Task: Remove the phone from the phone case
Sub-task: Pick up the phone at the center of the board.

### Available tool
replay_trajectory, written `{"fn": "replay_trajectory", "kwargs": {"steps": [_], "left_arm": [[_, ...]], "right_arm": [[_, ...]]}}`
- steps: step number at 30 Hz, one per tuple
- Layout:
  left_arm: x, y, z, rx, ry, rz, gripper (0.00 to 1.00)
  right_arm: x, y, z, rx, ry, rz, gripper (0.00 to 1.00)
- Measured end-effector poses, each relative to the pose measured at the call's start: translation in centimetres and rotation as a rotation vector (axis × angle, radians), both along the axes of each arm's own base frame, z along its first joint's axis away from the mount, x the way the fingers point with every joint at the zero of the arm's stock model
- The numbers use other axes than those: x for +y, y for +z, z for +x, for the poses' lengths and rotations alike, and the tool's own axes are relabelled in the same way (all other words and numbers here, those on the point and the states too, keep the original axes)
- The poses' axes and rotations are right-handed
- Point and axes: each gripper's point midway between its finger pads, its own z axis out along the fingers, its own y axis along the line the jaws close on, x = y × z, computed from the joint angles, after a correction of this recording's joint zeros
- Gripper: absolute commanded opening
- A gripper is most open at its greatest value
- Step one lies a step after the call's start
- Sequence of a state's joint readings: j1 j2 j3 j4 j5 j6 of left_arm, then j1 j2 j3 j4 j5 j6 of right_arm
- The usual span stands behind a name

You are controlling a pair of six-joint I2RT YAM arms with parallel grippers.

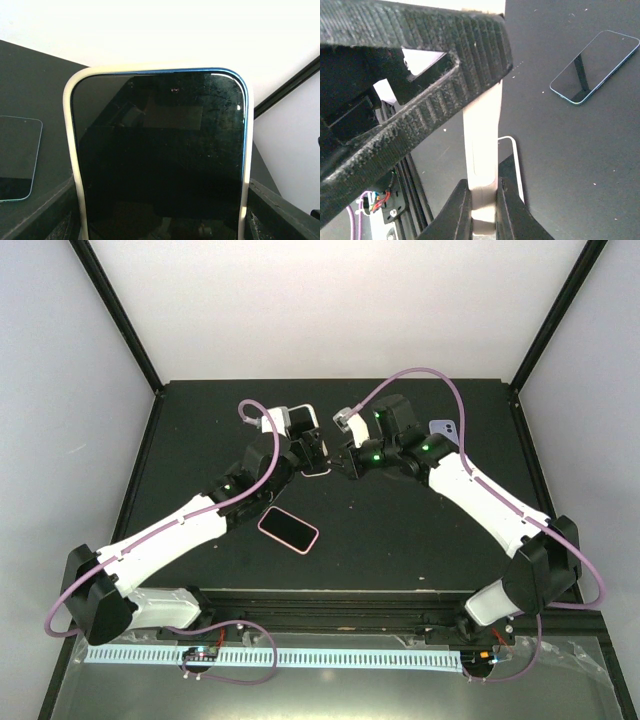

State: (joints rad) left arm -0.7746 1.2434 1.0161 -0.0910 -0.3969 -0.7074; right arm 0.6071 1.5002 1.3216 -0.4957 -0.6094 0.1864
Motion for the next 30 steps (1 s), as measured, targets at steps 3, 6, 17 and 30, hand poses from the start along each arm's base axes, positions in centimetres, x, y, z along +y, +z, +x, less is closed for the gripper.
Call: {"fn": "replay_trajectory", "kwargs": {"steps": [3, 6, 17, 30], "left_arm": [[0.1, -0.1, 0.0, 0.000, 0.005, 0.013, 0.85], [0.4, -0.2, 0.0, -0.002, 0.009, 0.033, 0.98], [6.0, 4.4, -0.7, -0.130, -0.066, 0.015, 0.95], [0.5, -0.5, -6.6, -0.142, -0.670, -0.171, 0.63]], "right_arm": [[0.1, -0.2, 0.0, 0.009, 0.002, 0.000, 0.01], [0.1, -0.3, 0.1, 0.010, 0.002, 0.000, 0.01], [-4.7, -3.6, 1.6, 0.085, -0.091, -0.070, 0.01], [-5.8, -0.3, -5.7, -0.001, 0.170, 0.072, 0.01]]}}
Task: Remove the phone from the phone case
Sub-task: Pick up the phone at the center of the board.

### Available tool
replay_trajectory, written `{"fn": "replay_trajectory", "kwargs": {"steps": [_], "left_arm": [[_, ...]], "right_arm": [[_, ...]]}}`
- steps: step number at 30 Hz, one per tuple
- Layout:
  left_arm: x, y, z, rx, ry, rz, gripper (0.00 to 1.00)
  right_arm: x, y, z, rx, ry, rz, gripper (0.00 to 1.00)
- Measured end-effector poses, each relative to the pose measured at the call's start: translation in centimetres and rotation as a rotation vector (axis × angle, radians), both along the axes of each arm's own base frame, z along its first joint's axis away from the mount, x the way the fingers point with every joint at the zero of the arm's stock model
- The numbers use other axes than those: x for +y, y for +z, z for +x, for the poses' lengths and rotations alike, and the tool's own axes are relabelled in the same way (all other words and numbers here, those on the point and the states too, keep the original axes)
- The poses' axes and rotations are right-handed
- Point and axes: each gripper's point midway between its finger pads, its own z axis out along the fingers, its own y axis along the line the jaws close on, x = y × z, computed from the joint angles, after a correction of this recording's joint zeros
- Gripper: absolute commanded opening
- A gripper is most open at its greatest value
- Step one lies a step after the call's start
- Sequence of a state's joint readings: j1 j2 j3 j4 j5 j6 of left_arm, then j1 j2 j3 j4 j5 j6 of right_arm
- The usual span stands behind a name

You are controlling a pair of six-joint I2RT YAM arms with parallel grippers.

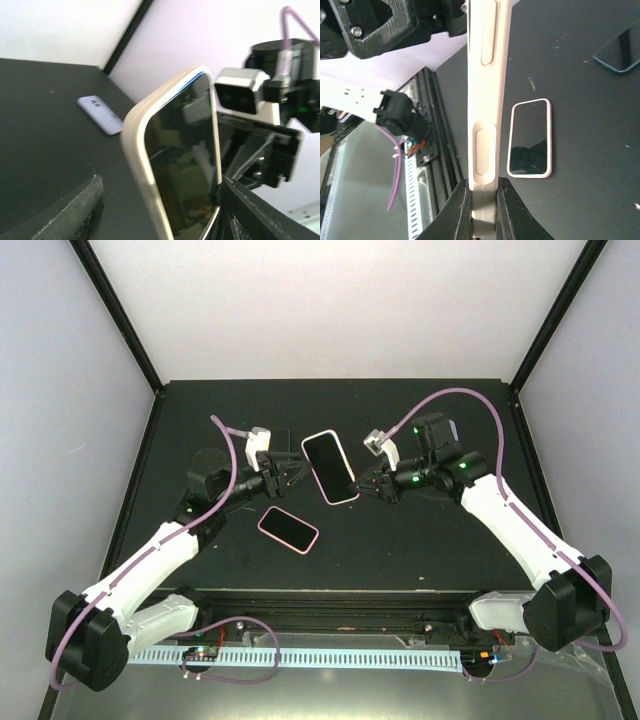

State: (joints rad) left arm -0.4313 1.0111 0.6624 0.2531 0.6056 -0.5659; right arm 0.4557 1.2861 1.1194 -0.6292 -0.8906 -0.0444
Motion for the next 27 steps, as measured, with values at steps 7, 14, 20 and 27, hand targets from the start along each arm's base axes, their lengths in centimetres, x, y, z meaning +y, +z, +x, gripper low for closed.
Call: {"fn": "replay_trajectory", "kwargs": {"steps": [7, 14, 20, 27], "left_arm": [[-1.5, 2.3, -1.4, -0.058, -0.146, -0.110, 0.40], [-2.2, 2.7, -1.8, -0.057, -0.212, -0.175, 0.30], [-2.5, 3.7, -2.3, -0.073, -0.246, -0.214, 0.14], [-2.6, 4.5, -2.8, -0.069, -0.283, -0.255, 0.02]], "right_arm": [[0.4, 0.3, -1.7, 0.034, 0.086, 0.060, 0.01], [0.7, 1.3, -2.5, 0.058, 0.132, 0.115, 0.01], [1.0, 2.1, -2.7, 0.072, 0.145, 0.150, 0.01], [1.1, 2.3, -2.7, 0.063, 0.161, 0.166, 0.01]]}}
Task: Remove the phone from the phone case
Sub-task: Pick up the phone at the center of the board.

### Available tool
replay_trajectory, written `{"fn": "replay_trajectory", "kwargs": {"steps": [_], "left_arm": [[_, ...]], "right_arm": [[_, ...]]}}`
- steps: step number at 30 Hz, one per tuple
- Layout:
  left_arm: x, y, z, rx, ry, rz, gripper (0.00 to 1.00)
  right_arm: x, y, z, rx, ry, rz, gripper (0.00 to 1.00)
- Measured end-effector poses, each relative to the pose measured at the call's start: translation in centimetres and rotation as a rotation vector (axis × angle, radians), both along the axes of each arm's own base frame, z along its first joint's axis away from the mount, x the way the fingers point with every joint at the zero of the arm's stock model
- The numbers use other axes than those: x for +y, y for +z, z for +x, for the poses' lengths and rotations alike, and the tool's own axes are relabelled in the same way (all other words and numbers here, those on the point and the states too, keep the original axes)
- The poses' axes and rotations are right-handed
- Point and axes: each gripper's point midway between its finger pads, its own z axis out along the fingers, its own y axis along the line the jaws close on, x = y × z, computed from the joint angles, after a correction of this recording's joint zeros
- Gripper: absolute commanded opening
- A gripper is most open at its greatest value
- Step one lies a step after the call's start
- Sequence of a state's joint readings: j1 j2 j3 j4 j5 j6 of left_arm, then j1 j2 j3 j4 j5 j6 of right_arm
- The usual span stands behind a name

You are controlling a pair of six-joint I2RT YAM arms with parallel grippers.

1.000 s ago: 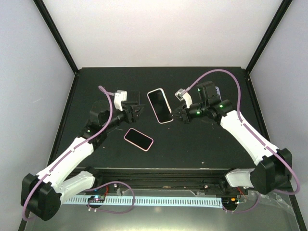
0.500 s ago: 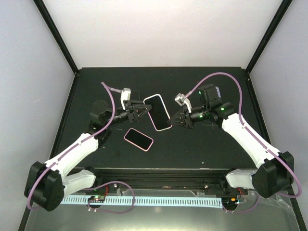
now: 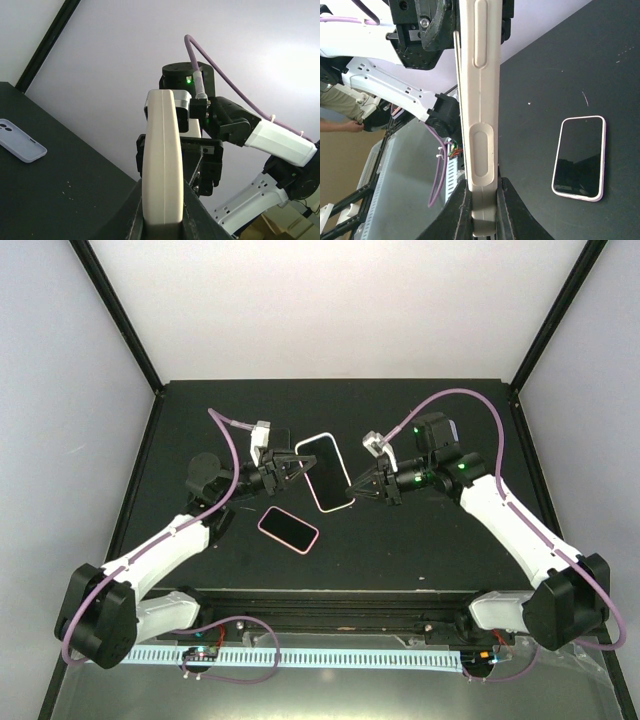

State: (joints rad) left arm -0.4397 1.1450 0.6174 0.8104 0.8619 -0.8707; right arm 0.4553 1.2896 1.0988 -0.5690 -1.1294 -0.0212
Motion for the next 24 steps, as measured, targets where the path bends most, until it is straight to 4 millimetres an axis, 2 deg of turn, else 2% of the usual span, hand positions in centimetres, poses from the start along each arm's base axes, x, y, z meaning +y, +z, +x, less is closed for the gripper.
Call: {"fn": "replay_trajectory", "kwargs": {"steps": [1, 5, 8, 12, 17, 20, 24], "left_arm": [[0.0, 0.0, 0.0, 0.001, -0.003, -0.002, 0.02], [-0.1, 0.0, -0.3, -0.003, -0.016, 0.007, 0.02], [-0.4, -0.5, -0.7, -0.007, -0.052, 0.043, 0.02], [-0.9, 0.0, -1.6, -0.030, -0.126, 0.091, 0.01], [-1.0, 1.7, -2.7, -0.100, -0.190, 0.105, 0.01], [-1.0, 1.6, -3.3, -0.107, -0.212, 0.111, 0.02], [-1.0, 1.3, -3.6, -0.094, -0.235, 0.119, 0.02]], "right_arm": [[0.0, 0.0, 0.0, 0.000, 0.002, 0.001, 0.03], [-0.1, 0.0, -0.3, -0.011, 0.015, -0.003, 0.38], [-0.4, 0.5, -1.0, -0.073, 0.056, -0.004, 0.51], [-0.9, 1.1, -2.2, -0.208, 0.133, -0.017, 0.52], [-1.4, -0.1, -3.6, -0.276, 0.190, -0.065, 0.48], [-1.3, -0.6, -4.7, -0.322, 0.216, -0.091, 0.44], [-1.0, -0.3, -6.1, -0.379, 0.249, -0.098, 0.40]]}}
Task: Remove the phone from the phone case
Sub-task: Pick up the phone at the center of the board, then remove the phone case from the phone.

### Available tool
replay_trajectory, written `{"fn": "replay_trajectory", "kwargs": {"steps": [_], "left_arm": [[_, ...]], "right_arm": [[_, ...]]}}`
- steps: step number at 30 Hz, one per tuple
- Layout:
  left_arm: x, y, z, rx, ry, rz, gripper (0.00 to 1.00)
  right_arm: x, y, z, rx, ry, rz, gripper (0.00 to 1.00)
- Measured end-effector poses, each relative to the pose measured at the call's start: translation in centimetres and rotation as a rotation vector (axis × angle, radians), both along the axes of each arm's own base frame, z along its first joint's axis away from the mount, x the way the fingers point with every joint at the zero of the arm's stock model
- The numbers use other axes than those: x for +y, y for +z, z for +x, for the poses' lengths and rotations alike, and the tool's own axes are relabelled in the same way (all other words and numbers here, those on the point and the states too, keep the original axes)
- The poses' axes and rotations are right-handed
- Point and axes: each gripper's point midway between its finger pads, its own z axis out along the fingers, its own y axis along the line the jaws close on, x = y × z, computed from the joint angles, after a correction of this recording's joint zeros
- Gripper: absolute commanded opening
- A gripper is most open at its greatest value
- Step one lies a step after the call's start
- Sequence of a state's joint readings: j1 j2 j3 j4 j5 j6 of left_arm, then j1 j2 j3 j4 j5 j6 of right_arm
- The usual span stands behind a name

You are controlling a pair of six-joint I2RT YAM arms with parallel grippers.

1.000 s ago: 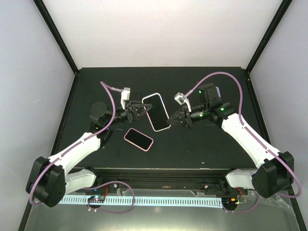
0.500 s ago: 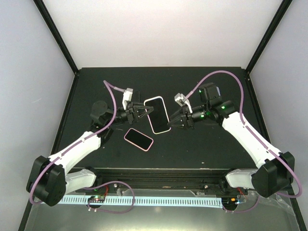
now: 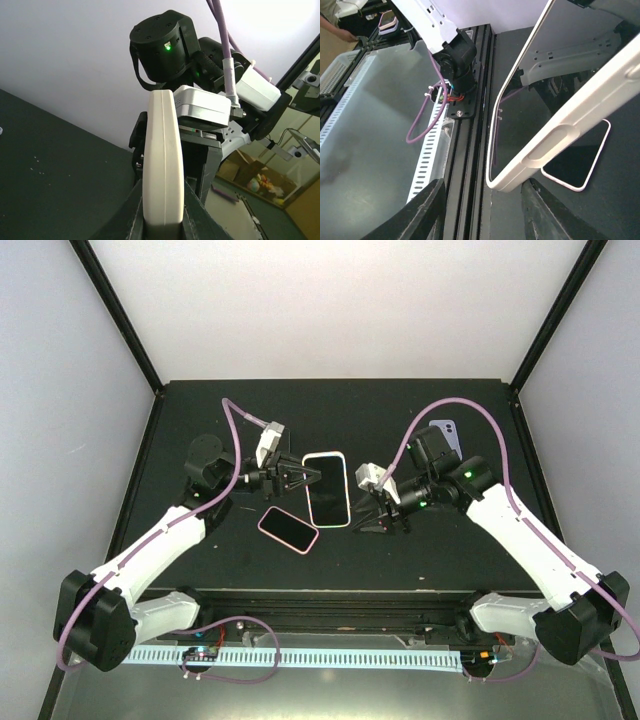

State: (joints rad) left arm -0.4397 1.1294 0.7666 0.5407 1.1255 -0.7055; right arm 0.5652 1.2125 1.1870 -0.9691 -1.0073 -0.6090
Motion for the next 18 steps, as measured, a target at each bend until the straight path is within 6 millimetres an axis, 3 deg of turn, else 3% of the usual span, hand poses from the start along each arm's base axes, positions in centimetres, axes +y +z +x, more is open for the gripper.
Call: {"fn": "replay_trajectory", "kwargs": {"steps": [9, 18], "left_arm": [[0.01, -0.05, -0.45, 0.011, -0.025, 0.004, 0.02], [0.08, 0.24, -0.81, 0.049, -0.050, 0.001, 0.02]], "right_arm": [[0.82, -0.27, 0.16, -0.038, 0.008, -0.011, 0.23], [0.90, -0.31, 0.42, -0.126, 0.044, -0.032, 0.17]]}}
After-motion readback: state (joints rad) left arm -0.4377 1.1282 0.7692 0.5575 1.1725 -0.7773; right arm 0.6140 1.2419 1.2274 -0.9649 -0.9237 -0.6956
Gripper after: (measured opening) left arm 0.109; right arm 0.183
